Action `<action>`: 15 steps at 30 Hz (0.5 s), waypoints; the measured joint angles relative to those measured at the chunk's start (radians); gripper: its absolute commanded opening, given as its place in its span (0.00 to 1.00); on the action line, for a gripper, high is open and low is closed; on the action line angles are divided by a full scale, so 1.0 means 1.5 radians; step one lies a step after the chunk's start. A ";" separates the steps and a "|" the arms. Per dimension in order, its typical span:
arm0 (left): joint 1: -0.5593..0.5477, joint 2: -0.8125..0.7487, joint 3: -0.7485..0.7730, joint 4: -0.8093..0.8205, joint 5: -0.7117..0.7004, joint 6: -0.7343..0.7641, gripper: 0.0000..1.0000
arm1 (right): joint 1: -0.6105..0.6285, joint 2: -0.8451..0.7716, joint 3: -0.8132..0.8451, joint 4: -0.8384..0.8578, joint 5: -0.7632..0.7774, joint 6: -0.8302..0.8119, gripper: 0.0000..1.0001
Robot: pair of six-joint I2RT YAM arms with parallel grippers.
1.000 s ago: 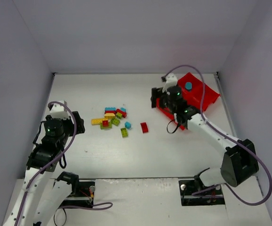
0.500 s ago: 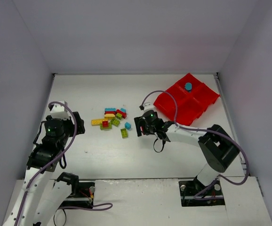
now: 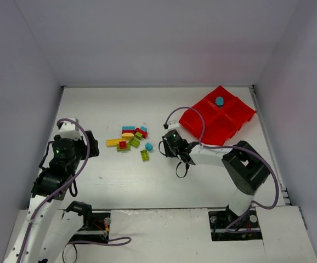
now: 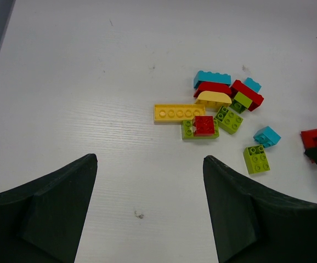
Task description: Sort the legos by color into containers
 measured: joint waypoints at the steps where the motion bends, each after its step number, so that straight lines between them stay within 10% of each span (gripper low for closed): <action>1: 0.000 0.000 0.000 0.000 0.000 0.000 0.71 | -0.001 -0.003 0.000 -0.002 0.006 -0.006 0.00; 15: 0.000 0.000 0.000 -0.001 0.000 0.000 0.71 | -0.207 -0.075 0.115 -0.032 0.045 -0.083 0.04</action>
